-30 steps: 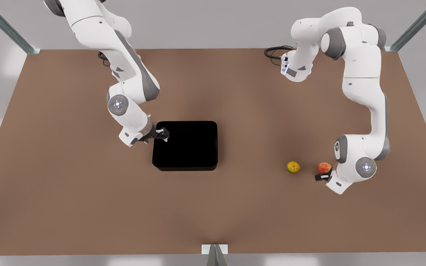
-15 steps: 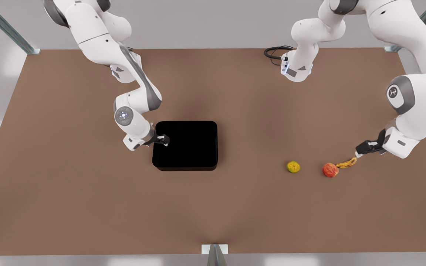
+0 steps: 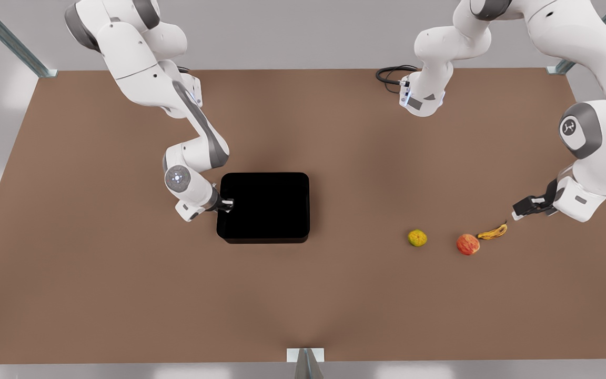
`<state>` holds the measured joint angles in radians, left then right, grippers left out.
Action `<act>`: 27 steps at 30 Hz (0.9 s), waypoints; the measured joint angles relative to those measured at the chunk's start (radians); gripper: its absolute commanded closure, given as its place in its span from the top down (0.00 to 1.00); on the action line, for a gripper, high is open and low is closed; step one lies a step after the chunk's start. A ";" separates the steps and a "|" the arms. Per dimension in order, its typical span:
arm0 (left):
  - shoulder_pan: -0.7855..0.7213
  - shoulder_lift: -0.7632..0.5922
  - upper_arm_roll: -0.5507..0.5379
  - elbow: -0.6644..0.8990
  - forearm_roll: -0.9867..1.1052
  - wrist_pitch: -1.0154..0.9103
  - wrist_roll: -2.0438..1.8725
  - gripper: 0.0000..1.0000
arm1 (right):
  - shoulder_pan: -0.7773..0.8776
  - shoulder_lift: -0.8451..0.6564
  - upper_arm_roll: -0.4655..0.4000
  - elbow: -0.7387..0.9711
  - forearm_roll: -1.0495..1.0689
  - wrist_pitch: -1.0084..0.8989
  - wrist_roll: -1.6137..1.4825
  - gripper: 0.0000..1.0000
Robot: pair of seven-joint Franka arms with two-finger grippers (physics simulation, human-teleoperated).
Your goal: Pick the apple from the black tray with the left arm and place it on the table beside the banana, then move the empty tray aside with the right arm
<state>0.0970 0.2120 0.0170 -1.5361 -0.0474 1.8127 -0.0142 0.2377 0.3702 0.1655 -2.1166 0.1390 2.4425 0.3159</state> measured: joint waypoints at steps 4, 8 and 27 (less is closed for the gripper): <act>-0.001 0.001 -0.002 0.000 0.002 -0.004 -0.005 1.00 | 0.000 0.002 -0.001 0.005 0.001 -0.001 -0.006 0.23; -0.004 0.001 -0.003 0.000 0.005 -0.006 -0.011 1.00 | 0.000 -0.004 -0.001 0.008 0.005 -0.004 -0.015 0.15; -0.005 0.000 -0.005 -0.001 0.007 -0.009 -0.029 1.00 | -0.013 -0.037 -0.405 0.479 -0.011 -0.599 -0.279 0.10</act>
<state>0.0920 0.2119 0.0125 -1.5375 -0.0407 1.8032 -0.0430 0.2250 0.3335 -0.2392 -1.6378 0.1277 1.8432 0.0371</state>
